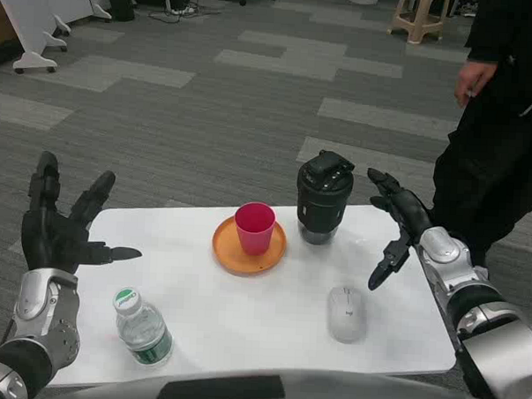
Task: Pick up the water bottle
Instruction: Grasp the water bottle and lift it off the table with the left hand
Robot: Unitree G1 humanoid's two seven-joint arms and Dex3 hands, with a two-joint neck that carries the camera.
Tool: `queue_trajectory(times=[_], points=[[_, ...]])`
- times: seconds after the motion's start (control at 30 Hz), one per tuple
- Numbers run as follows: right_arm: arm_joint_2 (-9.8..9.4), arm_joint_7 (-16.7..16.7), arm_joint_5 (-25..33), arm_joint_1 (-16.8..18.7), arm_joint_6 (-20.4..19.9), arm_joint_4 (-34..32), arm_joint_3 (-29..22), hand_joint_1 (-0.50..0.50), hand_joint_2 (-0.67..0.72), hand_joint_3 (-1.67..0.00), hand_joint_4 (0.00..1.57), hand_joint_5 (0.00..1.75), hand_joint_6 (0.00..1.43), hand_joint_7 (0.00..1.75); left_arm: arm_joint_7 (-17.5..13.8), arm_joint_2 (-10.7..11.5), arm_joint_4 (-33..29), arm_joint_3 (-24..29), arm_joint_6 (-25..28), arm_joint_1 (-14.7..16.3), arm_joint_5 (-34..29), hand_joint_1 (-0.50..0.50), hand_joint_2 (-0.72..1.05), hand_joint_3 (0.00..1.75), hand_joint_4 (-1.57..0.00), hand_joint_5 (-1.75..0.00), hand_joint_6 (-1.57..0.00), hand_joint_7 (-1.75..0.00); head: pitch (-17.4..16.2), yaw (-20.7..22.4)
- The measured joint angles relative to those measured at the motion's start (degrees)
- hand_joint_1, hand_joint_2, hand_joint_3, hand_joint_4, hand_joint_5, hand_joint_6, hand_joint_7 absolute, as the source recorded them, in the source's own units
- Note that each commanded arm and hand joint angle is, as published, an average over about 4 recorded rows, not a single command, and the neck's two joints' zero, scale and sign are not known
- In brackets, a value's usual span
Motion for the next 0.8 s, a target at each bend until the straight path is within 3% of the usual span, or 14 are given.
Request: queue_trajectory(times=[0.07,0.13,0.2,0.33,0.47,0.57,0.63,0.8], points=[[0.78,-0.3,0.0,0.5,0.0,-0.1,-1.9,-0.21,0.53,-0.16,0.00,0.48,0.00,0.00,3.7,-1.2,3.4,-2.0,1.9,-1.9,2.2,0.50,0.87,0.09,0.00,0.00,-0.14,0.00,1.6,2.0],[2.46,-0.6,0.0,1.5,0.0,-0.3,-4.6,-0.21,0.53,-0.16,0.00,0.53,0.00,0.00,9.4,-4.0,8.5,-5.2,5.2,-4.8,5.3,0.50,0.87,0.07,-0.03,0.00,-0.19,0.00,3.2,3.9],[3.48,-0.8,0.0,2.4,0.0,-0.4,-5.6,-0.21,0.53,-0.16,0.00,0.56,0.00,0.00,11.3,-6.1,10.3,-6.7,7.0,-6.1,6.6,0.50,0.87,0.04,-0.07,0.00,-0.26,0.00,3.2,3.9],[3.48,-0.8,0.0,2.8,0.0,-0.4,-6.0,-0.21,0.53,-0.16,0.00,0.48,0.00,0.00,11.8,-6.5,10.4,-7.0,7.1,-7.1,6.4,0.50,0.96,0.09,-0.31,0.00,-0.50,0.00,3.2,3.7],[3.47,-0.8,0.1,2.8,0.0,-0.4,-6.0,-0.21,0.53,-0.16,0.00,0.53,0.00,0.00,12.5,-6.6,10.5,-7.0,7.1,-7.3,5.9,0.50,0.96,0.09,-0.34,0.00,-0.54,0.00,2.3,4.4],[3.46,-0.8,0.1,2.8,0.0,-0.4,-6.0,-0.21,0.53,-0.16,0.00,0.48,0.00,0.00,12.8,-6.6,10.5,-7.3,7.1,-7.8,5.8,0.50,1.03,0.04,-0.29,0.00,-0.49,0.00,1.3,6.0],[3.46,-0.8,0.1,2.8,0.0,-0.4,-6.0,-0.21,0.53,-0.16,0.00,0.48,0.00,0.00,12.9,-6.6,10.6,-7.5,7.2,-8.4,5.8,0.50,1.05,0.04,-0.27,0.00,-0.46,0.00,0.1,8.0],[3.43,-0.8,0.1,2.8,0.0,-0.4,-5.9,-0.21,0.53,-0.16,0.00,0.48,0.00,0.00,12.0,-6.2,11.1,-7.8,8.6,-9.2,5.8,0.50,0.96,0.09,-0.49,0.00,-0.53,0.00,-4.9,16.7]])
